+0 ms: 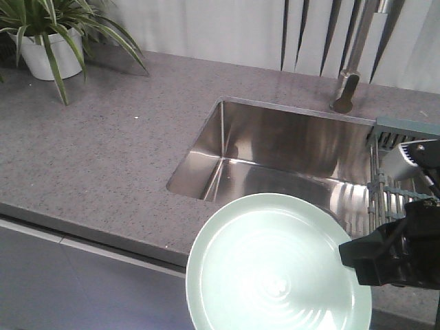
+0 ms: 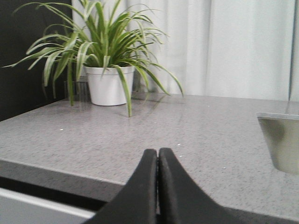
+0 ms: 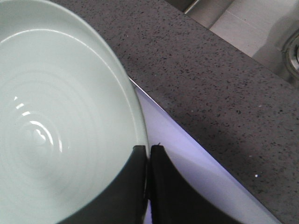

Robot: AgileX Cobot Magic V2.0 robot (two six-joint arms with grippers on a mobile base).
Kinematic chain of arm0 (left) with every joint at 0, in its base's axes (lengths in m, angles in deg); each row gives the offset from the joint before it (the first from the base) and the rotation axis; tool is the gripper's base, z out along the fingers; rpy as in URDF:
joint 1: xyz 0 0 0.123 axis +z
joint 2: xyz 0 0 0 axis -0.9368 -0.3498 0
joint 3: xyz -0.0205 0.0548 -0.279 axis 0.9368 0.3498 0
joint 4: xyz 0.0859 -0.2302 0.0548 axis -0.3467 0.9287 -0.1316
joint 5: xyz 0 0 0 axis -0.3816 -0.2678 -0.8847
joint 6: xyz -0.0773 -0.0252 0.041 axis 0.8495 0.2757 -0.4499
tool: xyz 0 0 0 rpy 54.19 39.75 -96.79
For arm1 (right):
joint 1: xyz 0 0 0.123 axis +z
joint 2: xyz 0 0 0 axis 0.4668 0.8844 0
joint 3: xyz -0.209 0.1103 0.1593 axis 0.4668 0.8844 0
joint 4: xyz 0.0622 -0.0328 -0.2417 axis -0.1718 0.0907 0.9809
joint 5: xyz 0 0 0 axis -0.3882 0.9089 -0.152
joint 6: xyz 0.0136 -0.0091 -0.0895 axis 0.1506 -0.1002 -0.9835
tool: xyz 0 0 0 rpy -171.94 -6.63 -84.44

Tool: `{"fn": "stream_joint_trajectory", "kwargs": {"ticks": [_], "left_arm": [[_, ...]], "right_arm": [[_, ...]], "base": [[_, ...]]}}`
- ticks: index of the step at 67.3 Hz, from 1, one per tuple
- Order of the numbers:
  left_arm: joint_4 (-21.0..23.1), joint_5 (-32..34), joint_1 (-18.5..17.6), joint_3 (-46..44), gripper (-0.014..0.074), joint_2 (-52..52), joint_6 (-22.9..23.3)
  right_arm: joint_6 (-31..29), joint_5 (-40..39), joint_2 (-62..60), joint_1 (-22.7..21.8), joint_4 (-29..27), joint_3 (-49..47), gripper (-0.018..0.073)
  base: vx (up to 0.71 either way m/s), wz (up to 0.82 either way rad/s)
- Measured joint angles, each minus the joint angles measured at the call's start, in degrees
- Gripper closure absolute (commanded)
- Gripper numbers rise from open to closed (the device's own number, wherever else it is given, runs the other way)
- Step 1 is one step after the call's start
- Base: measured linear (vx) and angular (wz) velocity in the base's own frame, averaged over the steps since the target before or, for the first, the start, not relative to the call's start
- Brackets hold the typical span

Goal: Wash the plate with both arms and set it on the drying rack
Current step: 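Turn the base toward the counter with the sink, plate held, then drive up to the sink and drying rack holding the plate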

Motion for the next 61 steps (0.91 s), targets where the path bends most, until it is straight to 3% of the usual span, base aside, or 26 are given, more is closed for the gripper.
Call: {"fn": "stream_joint_trajectory", "kwargs": {"ticks": [61], "left_arm": [[0.0,0.0,0.0,0.0,0.0603,0.0,0.0]], "right_arm": [[0.0,0.0,0.0,0.0,0.0,0.0,0.0564]], "base": [[0.05,-0.19]]}}
